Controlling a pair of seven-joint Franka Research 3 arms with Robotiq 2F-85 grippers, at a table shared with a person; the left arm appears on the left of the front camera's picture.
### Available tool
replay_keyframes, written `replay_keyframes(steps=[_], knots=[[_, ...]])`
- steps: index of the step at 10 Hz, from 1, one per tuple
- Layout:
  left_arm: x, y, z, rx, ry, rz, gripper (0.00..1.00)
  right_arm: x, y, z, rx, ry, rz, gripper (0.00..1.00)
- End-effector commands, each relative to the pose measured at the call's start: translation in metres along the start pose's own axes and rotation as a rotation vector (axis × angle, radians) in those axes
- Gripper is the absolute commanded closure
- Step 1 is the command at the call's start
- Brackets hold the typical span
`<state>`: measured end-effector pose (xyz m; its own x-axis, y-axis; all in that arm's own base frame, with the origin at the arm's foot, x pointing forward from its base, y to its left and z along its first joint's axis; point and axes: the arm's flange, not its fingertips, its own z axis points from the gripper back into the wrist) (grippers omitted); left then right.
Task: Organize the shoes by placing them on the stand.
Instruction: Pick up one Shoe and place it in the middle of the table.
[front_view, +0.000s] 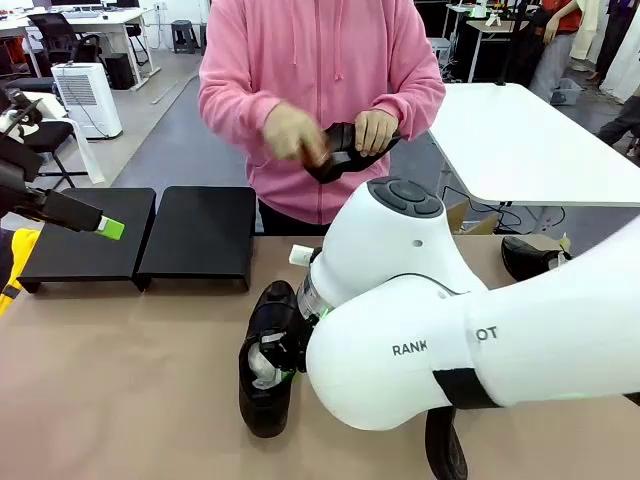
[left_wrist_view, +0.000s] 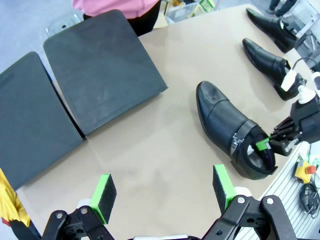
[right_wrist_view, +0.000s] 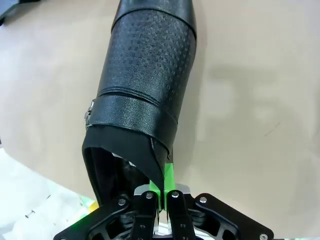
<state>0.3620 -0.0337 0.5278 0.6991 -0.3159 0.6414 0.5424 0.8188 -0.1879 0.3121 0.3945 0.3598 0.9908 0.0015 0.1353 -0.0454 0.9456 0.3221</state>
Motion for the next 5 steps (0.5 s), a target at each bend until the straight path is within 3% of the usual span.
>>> replay_keyframes(steps=[1, 3, 5], knots=[[-0.0009, 0.0023, 0.0006, -0.018, -0.005, -0.010, 0.00, 0.0055, 0.0108, -0.0125, 0.014, -0.014, -0.018, 0.97], [-0.0009, 0.0023, 0.0006, -0.018, -0.005, -0.010, 0.00, 0.0071, 0.0095, -0.0209, 0.016, 0.009, -0.005, 0.75], [-0.0009, 0.0023, 0.0006, -0.018, -0.005, -0.010, 0.00, 0.0069, 0.0063, -0.0156, 0.012, 0.010, -0.007, 0.38]])
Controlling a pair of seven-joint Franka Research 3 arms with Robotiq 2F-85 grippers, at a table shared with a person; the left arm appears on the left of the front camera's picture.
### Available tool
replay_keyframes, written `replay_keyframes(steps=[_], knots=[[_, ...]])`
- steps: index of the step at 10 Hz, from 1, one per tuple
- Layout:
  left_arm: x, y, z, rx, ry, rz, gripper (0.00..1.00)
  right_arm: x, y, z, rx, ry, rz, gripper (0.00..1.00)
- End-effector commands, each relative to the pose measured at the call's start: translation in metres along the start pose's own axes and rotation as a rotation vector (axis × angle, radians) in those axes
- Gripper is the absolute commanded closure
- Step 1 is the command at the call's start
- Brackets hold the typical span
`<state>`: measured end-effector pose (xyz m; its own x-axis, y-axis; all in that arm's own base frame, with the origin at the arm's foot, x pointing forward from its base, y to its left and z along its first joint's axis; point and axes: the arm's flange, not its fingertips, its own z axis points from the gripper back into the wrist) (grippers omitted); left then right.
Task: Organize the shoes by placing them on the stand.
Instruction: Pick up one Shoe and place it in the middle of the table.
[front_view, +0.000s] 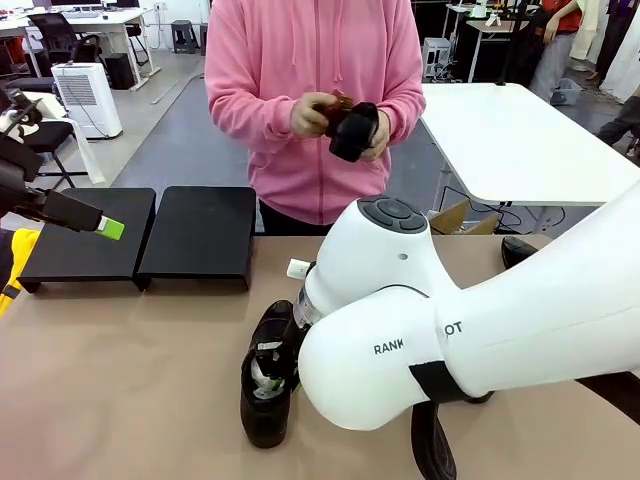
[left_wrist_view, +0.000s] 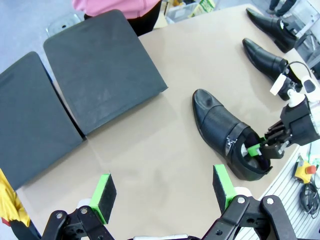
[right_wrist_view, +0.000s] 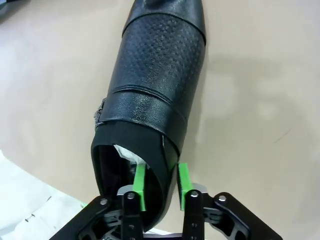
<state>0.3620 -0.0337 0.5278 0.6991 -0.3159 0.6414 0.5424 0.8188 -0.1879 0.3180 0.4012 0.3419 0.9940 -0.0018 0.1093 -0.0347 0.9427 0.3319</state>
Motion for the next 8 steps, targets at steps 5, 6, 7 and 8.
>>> replay_keyframes(steps=[5, 6, 7, 8], knots=[[-0.001, 0.002, 0.001, -0.018, -0.005, -0.010, 0.00, -0.009, -0.001, 0.062, -0.066, 0.045, 0.071, 0.00], [-0.001, 0.002, 0.001, -0.018, -0.005, -0.010, 0.00, 0.000, 0.004, 0.031, -0.007, -0.021, 0.017, 0.00], [-0.001, 0.002, 0.001, -0.018, -0.005, -0.010, 0.00, 0.000, 0.004, 0.031, -0.007, -0.021, 0.017, 0.00], [-0.001, 0.002, 0.001, -0.018, -0.005, -0.010, 0.00, 0.000, 0.004, 0.031, -0.007, -0.021, 0.017, 0.00]])
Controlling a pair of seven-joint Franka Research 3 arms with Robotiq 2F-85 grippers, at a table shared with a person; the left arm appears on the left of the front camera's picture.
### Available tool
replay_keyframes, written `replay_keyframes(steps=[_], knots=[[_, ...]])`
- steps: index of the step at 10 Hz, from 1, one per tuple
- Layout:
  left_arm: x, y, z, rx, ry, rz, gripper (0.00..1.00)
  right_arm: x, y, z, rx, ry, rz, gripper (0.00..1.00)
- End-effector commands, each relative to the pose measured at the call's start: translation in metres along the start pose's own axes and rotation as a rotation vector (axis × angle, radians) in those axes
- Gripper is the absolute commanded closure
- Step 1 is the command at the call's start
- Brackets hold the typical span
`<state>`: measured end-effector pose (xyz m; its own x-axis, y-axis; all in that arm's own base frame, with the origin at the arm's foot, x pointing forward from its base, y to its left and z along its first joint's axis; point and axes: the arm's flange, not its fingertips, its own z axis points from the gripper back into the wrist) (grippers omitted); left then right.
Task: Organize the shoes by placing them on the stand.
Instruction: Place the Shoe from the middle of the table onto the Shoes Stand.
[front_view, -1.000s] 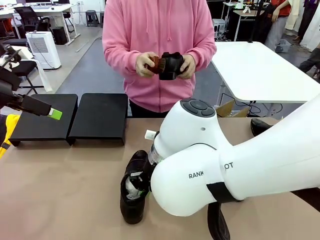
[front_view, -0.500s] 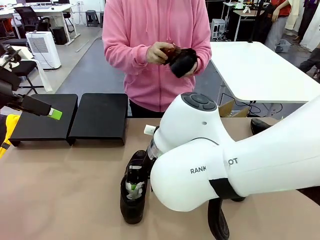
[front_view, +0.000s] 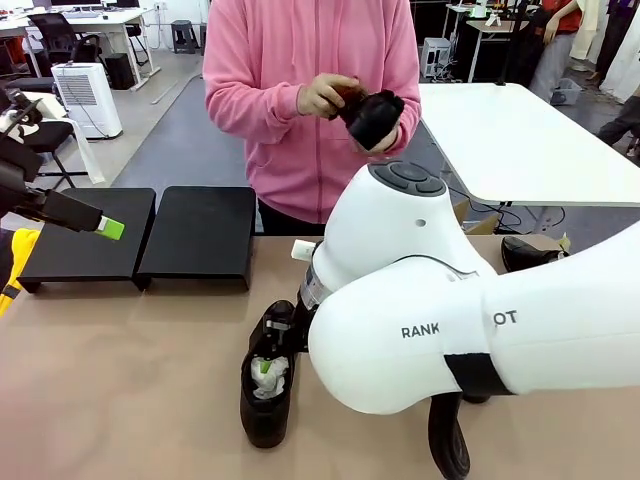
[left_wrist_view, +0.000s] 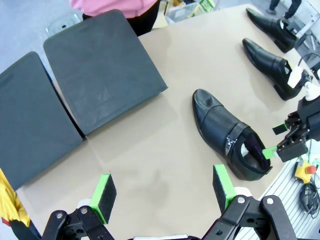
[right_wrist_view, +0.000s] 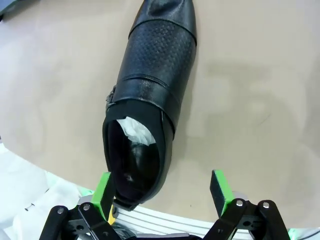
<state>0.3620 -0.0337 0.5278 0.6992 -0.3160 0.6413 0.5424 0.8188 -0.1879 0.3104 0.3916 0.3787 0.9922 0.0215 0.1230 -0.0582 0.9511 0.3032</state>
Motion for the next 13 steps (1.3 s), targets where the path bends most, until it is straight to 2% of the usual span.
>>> replay_keyframes(steps=[1, 7, 8, 9, 11, 13], knots=[[-0.001, 0.002, 0.001, -0.018, -0.005, -0.010, 0.00, 0.003, 0.001, -0.008, 0.020, -0.015, -0.010, 0.00], [-0.001, 0.002, 0.001, -0.018, -0.005, -0.010, 0.00, 0.002, -0.001, -0.008, 0.008, -0.002, -0.006, 0.00], [0.000, 0.000, 0.000, 0.000, 0.000, 0.000, 0.00, -0.010, -0.013, 0.009, -0.002, -0.016, -0.010, 0.00], [-0.005, -0.034, -0.007, -0.029, 0.005, -0.023, 0.00, -0.014, -0.038, 0.036, -0.033, -0.060, -0.074, 0.00], [-0.012, -0.099, -0.022, 0.059, 0.013, -0.071, 0.00, -0.011, -0.077, 0.080, -0.073, -0.168, -0.187, 0.00], [-0.015, -0.156, -0.041, 0.104, 0.113, -0.044, 0.00, -0.010, -0.129, 0.125, -0.101, -0.284, -0.370, 0.00]])
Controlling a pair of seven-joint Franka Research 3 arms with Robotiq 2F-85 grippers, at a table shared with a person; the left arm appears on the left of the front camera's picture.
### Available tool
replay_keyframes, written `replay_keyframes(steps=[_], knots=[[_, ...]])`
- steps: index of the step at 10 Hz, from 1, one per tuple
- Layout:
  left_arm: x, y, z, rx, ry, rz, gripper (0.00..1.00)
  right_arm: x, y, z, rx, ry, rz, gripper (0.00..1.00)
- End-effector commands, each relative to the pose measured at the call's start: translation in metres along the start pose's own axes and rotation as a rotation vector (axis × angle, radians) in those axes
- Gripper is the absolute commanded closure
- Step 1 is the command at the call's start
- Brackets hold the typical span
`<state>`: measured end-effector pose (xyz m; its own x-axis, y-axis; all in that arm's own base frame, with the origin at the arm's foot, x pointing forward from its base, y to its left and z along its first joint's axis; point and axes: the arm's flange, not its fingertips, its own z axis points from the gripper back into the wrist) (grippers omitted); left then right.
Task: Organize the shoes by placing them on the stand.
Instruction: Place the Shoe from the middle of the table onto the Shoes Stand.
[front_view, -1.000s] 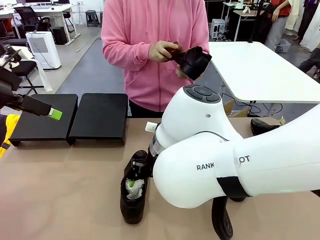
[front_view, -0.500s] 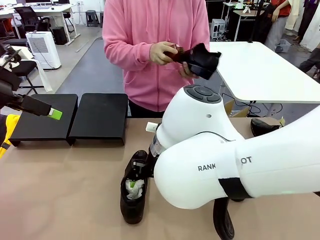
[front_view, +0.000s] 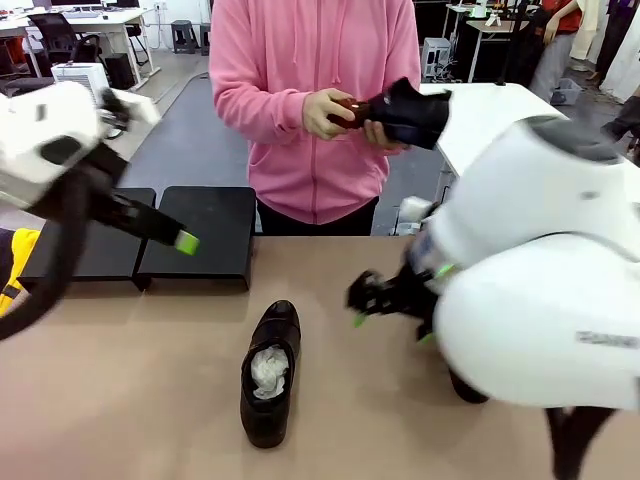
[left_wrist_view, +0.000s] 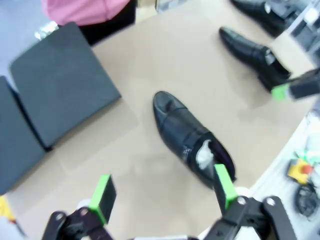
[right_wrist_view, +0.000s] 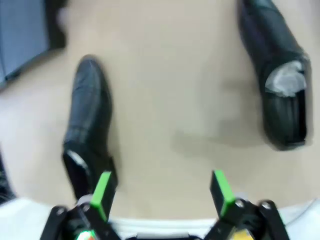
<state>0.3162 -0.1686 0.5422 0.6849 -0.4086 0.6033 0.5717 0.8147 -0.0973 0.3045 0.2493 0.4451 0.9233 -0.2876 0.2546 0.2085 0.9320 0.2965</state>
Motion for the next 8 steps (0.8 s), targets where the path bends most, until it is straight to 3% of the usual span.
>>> replay_keyframes(steps=[1, 4, 6, 7, 8], knots=[[-0.033, -0.040, -0.021, 0.089, 0.131, 0.074, 0.00, 0.006, -0.040, 0.033, -0.048, -0.105, -0.192, 0.00], [-0.038, -0.105, -0.075, 0.031, 0.360, 0.198, 0.00, 0.026, -0.099, 0.056, -0.139, -0.191, -0.410, 0.00], [-0.036, -0.126, -0.103, -0.080, 0.387, 0.254, 0.00, 0.021, -0.114, 0.046, -0.208, -0.173, -0.445, 0.00], [-0.033, -0.124, -0.111, -0.093, 0.336, 0.256, 0.00, 0.019, -0.125, 0.038, -0.216, -0.147, -0.480, 0.00], [-0.052, -0.126, -0.097, 0.004, 0.403, 0.200, 0.00, 0.059, -0.092, 0.071, -0.168, -0.180, -0.418, 0.00]])
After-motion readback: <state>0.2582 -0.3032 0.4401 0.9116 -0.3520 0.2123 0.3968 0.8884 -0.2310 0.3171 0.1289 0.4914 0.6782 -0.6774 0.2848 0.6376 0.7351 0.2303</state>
